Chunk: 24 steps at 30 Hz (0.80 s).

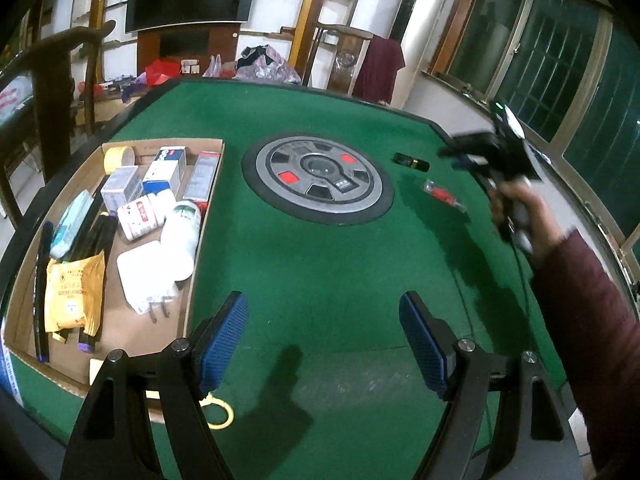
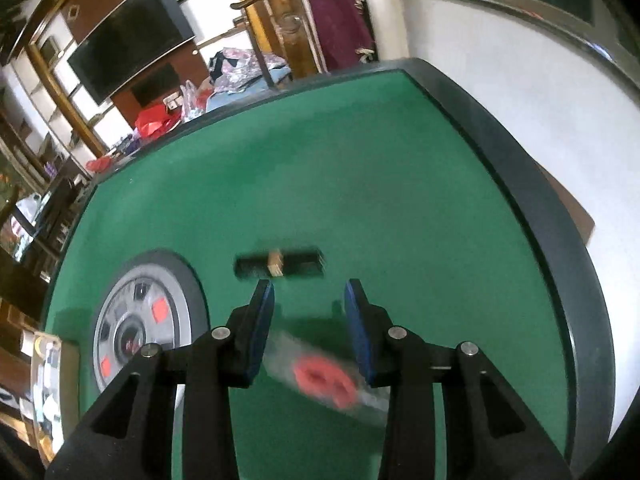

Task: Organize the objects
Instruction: 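Grasp the black gold-banded tube on the felt with the right gripper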

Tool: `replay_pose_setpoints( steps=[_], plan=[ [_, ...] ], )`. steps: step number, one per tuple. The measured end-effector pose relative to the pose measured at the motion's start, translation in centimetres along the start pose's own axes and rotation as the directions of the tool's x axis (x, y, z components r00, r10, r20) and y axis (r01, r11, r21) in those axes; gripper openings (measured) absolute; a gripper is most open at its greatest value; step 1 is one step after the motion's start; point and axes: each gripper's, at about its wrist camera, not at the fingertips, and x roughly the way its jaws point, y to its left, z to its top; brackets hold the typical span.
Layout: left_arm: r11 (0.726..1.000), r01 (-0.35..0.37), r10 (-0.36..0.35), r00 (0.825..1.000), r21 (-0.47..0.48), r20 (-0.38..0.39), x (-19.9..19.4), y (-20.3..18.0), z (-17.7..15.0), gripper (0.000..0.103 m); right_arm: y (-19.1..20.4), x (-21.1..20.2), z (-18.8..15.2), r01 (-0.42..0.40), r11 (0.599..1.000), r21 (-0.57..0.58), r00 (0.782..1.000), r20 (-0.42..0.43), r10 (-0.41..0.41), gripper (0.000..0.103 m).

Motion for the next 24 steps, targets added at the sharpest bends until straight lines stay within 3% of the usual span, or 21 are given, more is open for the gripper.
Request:
replay_pose_setpoints(
  steps=[6, 9, 12, 18, 20, 21, 22, 24],
  plan=[
    [0.999, -0.052, 0.052, 0.998, 0.004, -0.018, -0.4, 1.5, -0.5, 0.073, 2.8, 5.9, 2.3, -0.008, 0.998, -0.066, 0.996, -0.085, 0.002, 0.035],
    [0.997, -0.074, 0.074, 0.997, -0.006, -0.026, 0.0, 2.5, -0.6, 0.073, 3.1, 7.7, 2.3, -0.038, 0.996, -0.086, 0.990, -0.139, 0.026, 0.040],
    [0.998, -0.061, 0.059, 0.997, -0.036, -0.046, 0.8, 3.3, -0.6, 0.073, 2.9, 7.9, 1.7, -0.121, 0.990, -0.068, 0.974, -0.201, 0.106, 0.044],
    [0.999, -0.014, 0.012, 0.997, -0.031, -0.070, 2.2, 2.9, -0.7, 0.073, 5.1, 7.0, -0.9, -0.165, 0.973, -0.161, 0.963, -0.241, 0.123, 0.044],
    [1.000, -0.008, 0.007, 0.997, -0.019, -0.073, 2.3, 2.6, -0.7, 0.073, 6.4, 7.2, -1.3, -0.080, 0.968, -0.238, 0.975, -0.219, 0.027, 0.043],
    [1.000, -0.005, 0.004, 0.997, -0.014, -0.073, 2.3, 2.4, -0.7, 0.073, 7.1, 7.2, -1.7, -0.035, 0.961, -0.276, 0.979, -0.204, -0.023, 0.033],
    [1.000, -0.002, 0.001, 0.997, -0.010, -0.073, 2.4, 2.3, -0.7, 0.073, 7.7, 7.2, -2.0, 0.009, 0.952, -0.306, 0.980, -0.186, -0.069, 0.016],
    [1.000, 0.006, -0.007, 0.997, -0.005, -0.073, 2.3, 1.9, -0.4, 0.073, 7.5, 6.9, -2.2, 0.005, 0.959, -0.284, 0.980, -0.187, -0.061, 0.015]
  ],
)
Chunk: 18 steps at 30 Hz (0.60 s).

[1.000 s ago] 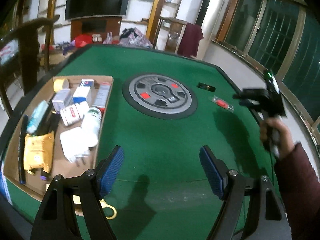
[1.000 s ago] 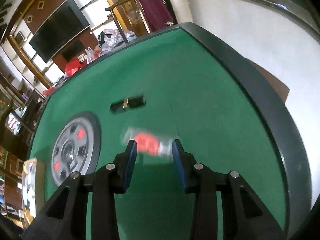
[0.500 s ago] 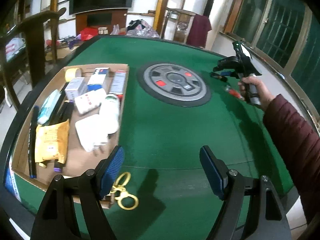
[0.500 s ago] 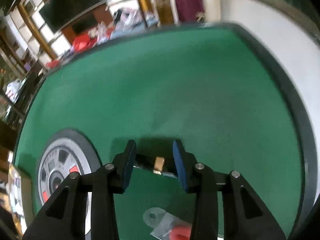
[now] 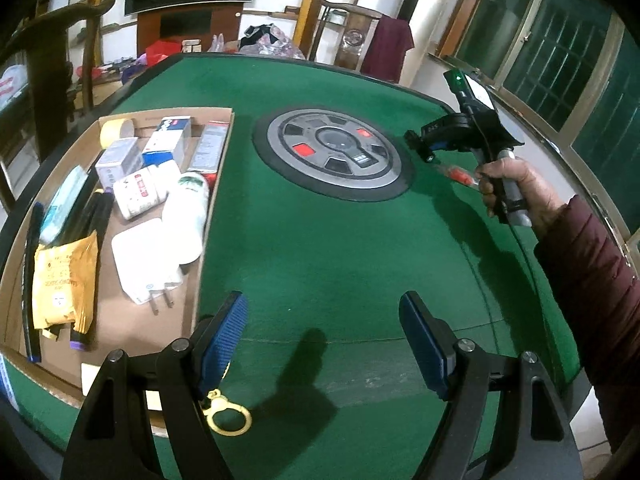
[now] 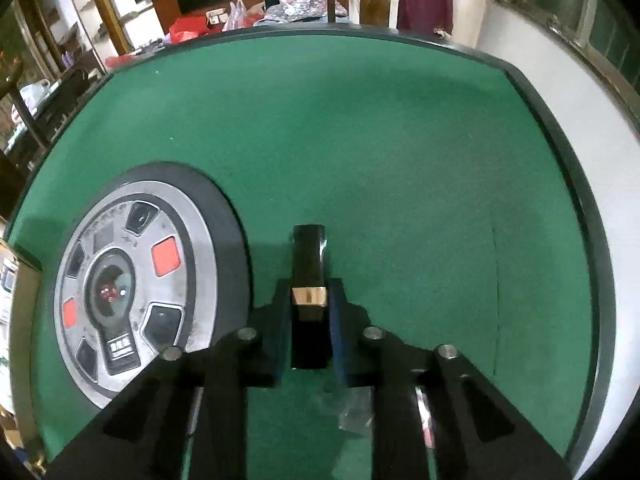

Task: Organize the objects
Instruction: 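Grasp the black gold-banded tube on the felt with the right gripper, then grasp the clear red candle box with the left gripper while the right holds the tube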

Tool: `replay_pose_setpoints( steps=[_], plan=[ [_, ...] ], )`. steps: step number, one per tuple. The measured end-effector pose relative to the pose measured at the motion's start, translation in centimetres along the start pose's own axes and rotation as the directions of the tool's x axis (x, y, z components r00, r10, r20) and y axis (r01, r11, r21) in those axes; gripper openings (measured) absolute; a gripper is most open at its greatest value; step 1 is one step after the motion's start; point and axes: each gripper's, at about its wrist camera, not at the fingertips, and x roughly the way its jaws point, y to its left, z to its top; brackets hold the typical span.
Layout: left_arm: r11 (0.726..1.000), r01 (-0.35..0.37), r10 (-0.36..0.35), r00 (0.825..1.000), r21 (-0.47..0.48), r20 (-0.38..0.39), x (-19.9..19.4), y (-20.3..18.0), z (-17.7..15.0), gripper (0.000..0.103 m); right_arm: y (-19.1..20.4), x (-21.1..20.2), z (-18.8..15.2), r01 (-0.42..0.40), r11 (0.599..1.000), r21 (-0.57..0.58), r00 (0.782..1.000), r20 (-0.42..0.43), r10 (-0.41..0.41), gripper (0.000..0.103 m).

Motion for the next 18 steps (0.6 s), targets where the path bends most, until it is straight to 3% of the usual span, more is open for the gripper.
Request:
replay_pose_setpoints(
  steps=[5, 10, 13, 16, 18],
  plan=[
    [0.998, 0.064, -0.064, 0.998, 0.006, -0.015, 0.6, -1.4, 1.7, 0.073, -3.5, -3.9, -2.3, -0.106, 0.983, 0.149, 0.992, 0.087, 0.094, 0.015],
    [0.989, 0.147, -0.146, 0.988, 0.031, -0.058, 3.7, -4.7, 4.7, 0.073, -7.9, -9.7, -7.9, -0.220, 0.940, 0.260, 0.959, 0.232, 0.161, 0.015],
    [0.980, 0.193, -0.189, 0.979, 0.041, -0.072, 6.4, -7.6, 7.0, 0.073, -10.6, -10.8, -10.7, -0.261, 0.904, 0.338, 0.939, 0.307, 0.156, 0.015],
    [0.958, 0.242, -0.232, 0.969, 0.153, -0.079, 9.3, -11.5, 9.9, 0.073, -12.5, -10.9, -12.2, -0.320, 0.859, 0.400, 0.921, 0.343, 0.183, 0.015],
    [0.931, 0.228, -0.210, 0.973, 0.286, -0.092, 11.5, -14.4, 11.7, 0.073, -13.7, -11.0, -12.9, -0.347, 0.834, 0.430, 0.914, 0.354, 0.197, 0.015]
  ],
)
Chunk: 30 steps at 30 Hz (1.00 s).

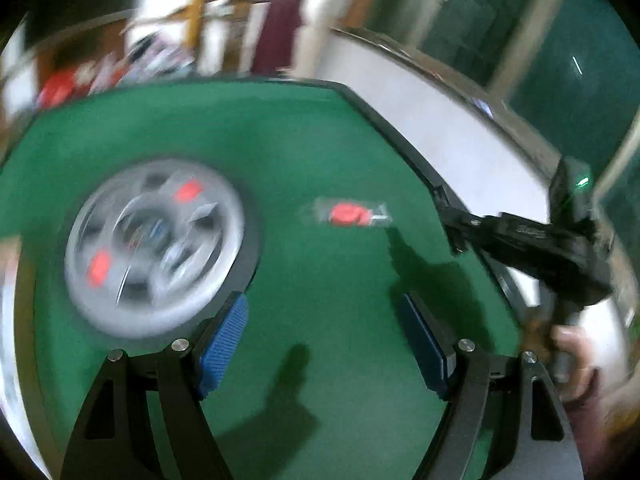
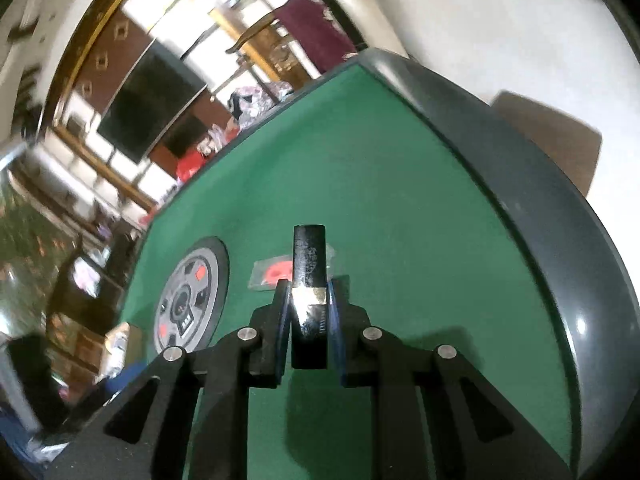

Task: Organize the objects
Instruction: 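Grasp the clear red candle box with the left gripper while the right holds the tube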

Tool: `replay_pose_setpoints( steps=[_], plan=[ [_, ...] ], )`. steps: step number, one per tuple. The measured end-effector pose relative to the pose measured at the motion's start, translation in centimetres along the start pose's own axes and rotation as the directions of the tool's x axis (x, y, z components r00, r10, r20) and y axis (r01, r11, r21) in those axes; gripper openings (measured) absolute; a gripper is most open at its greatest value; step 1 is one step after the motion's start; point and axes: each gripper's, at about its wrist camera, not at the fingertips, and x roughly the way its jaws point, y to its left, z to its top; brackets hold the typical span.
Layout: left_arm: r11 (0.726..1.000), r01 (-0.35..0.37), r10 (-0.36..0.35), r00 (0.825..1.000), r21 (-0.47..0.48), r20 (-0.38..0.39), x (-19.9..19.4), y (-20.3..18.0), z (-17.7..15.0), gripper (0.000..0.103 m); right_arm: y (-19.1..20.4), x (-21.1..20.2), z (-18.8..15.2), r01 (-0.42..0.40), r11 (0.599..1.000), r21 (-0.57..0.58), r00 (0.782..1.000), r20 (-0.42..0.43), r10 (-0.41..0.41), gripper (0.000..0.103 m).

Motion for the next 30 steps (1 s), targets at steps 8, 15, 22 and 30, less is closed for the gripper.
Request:
replay_pose_setpoints(
  steps=[8, 15, 22, 30],
  plan=[
    [0.925, -0.045, 0.088, 0.991, 0.377, -0.098, 8.6, -5.1, 5.3, 0.073, -2.6, -0.2, -0.4, -0.053, 0.994, 0.095, 0.999, 0.000, 0.053, 0.016],
    [0.881, -0.029, 0.113, 0.982, 0.473, -0.151, 13.4, -6.1, 6.0, 0.074, -3.4, -0.1, -0.1, -0.104, 0.984, 0.143, 0.994, -0.017, 0.108, 0.016],
    [0.935, 0.015, 0.062, 0.977, 0.354, -0.205, 13.3, -4.7, 6.1, 0.044, -4.3, 0.2, -0.2, -0.102, 0.980, 0.171, 0.994, -0.028, 0.109, 0.016],
    [0.943, 0.000, 0.074, 0.975, 0.333, -0.210, 9.9, -4.8, 3.2, 0.027, -3.5, 0.7, -0.5, -0.071, 0.989, 0.127, 0.996, -0.047, 0.077, 0.016]
  ],
)
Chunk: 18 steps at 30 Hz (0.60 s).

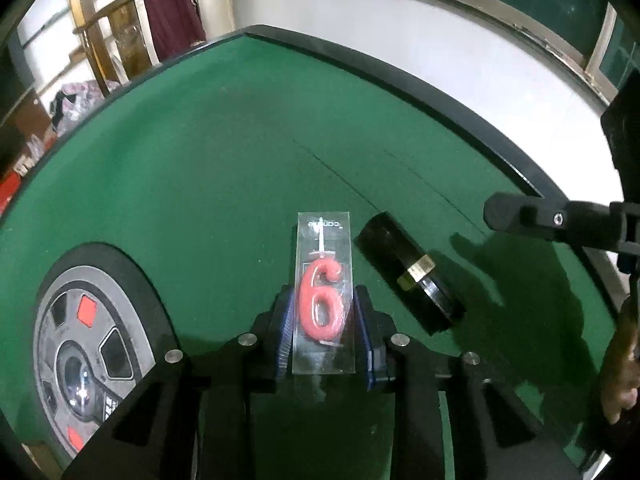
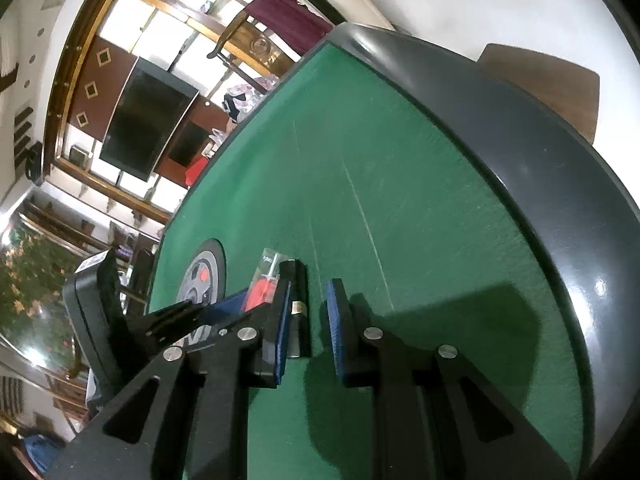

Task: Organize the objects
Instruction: 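Grasp the clear red candle box with the left gripper while the right holds the tube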

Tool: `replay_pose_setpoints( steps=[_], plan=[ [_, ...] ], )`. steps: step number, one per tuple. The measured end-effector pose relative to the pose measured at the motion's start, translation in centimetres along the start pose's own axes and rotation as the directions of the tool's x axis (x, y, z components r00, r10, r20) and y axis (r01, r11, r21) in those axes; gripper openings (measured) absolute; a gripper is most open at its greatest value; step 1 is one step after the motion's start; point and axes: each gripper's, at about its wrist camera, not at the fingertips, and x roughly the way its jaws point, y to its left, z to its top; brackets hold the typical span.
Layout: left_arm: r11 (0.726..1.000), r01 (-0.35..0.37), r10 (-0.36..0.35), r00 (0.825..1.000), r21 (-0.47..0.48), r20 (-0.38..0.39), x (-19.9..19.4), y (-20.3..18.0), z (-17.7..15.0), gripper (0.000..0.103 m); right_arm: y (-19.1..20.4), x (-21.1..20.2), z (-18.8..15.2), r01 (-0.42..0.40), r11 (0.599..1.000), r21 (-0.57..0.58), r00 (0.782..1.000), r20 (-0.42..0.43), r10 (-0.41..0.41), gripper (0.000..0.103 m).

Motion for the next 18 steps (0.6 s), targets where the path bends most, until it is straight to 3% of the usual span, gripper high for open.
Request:
replay_pose_setpoints(
  steps=[1, 2, 4, 5, 6, 7, 8, 9, 15, 18],
  plan=[
    [1.000, -0.002, 0.002, 1.000, -0.012, 0.006, 0.0, -0.1, 0.0, 0.039, 0.3, 0.0, 0.0, 0.013, 1.000, -0.015, 1.000, 0.009, -0.013, 0.016],
    [1.000, -0.011, 0.011, 1.000, -0.028, 0.012, 0.2, -0.4, -0.2, 0.060, 0.5, -0.1, 0.0, 0.025, 0.999, -0.029, 1.000, 0.016, -0.024, 0.016],
    [0.997, -0.062, 0.064, 0.997, -0.045, 0.048, 0.5, -0.4, -0.5, 0.075, 0.8, -0.1, -0.1, 0.048, 0.997, -0.062, 0.998, 0.032, -0.046, 0.016],
    [0.997, -0.064, 0.067, 0.996, -0.050, 0.065, 0.8, -0.5, -0.4, 0.075, 0.9, -0.1, -0.1, 0.051, 0.996, -0.072, 0.998, 0.036, -0.049, 0.016],
    [0.996, -0.056, 0.061, 0.996, -0.074, 0.067, 0.8, -0.2, -0.4, 0.075, 1.0, -0.1, -0.2, 0.054, 0.996, -0.078, 0.998, 0.036, -0.051, 0.016],
    [0.994, -0.058, 0.064, 0.996, -0.093, 0.069, 0.5, 0.1, -0.4, 0.064, 1.1, 0.1, -0.2, 0.052, 0.995, -0.085, 0.998, 0.027, -0.050, 0.016],
    [0.993, -0.061, 0.069, 0.995, -0.105, 0.073, 0.0, 0.1, -0.7, 0.034, 1.2, 0.3, -0.2, 0.045, 0.995, -0.088, 0.999, 0.022, -0.044, 0.016],
    [0.992, -0.062, 0.070, 0.995, -0.107, 0.069, -0.4, 0.1, -0.8, 0.024, 1.3, 0.5, -0.3, 0.042, 0.995, -0.094, 0.999, 0.014, -0.040, 0.016],
    [0.979, -0.053, 0.069, 0.995, -0.198, 0.076, -4.0, 0.5, -4.2, 0.023, 2.1, 2.4, -1.4, 0.021, 0.990, -0.137, 0.997, -0.065, -0.030, 0.019],
    [0.965, -0.052, 0.080, 0.992, -0.256, 0.102, -6.6, 0.7, -7.1, 0.023, 2.9, 3.0, -1.9, 0.071, 0.980, -0.183, 0.995, -0.060, -0.083, 0.027]
  ],
)
